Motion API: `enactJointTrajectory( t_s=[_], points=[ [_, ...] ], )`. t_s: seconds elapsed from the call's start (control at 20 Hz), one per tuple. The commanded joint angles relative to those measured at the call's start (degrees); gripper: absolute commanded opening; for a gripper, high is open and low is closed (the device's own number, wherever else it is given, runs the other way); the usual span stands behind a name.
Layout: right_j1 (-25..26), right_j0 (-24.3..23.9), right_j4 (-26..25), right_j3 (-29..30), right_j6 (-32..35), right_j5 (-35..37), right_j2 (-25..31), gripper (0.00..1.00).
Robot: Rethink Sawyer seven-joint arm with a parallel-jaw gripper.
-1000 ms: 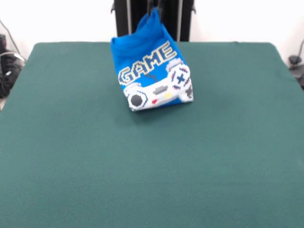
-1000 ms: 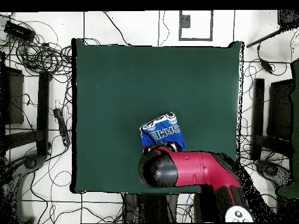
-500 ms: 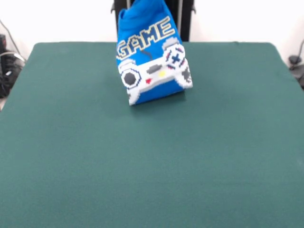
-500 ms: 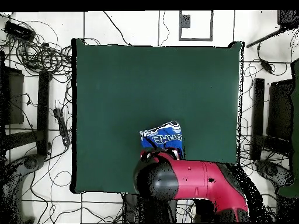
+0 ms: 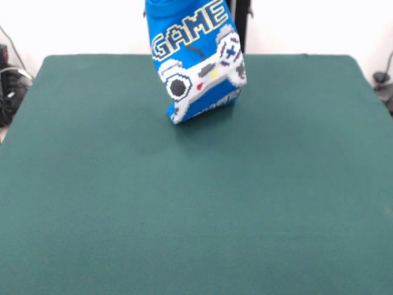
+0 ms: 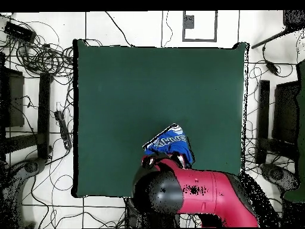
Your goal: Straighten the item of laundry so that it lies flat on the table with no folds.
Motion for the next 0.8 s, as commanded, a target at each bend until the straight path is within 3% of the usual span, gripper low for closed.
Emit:
enactJointTrajectory(
  t_s=[0.05, 0.8],
  points=[
    [-3.22, 0.31, 4.30, 6.10, -10.87, 9.07, 5.93, 0.00],
    [-10.25, 3.73, 7.08, 1.50, -11.40, 21.77, 5.32, 0.00]
  ],
)
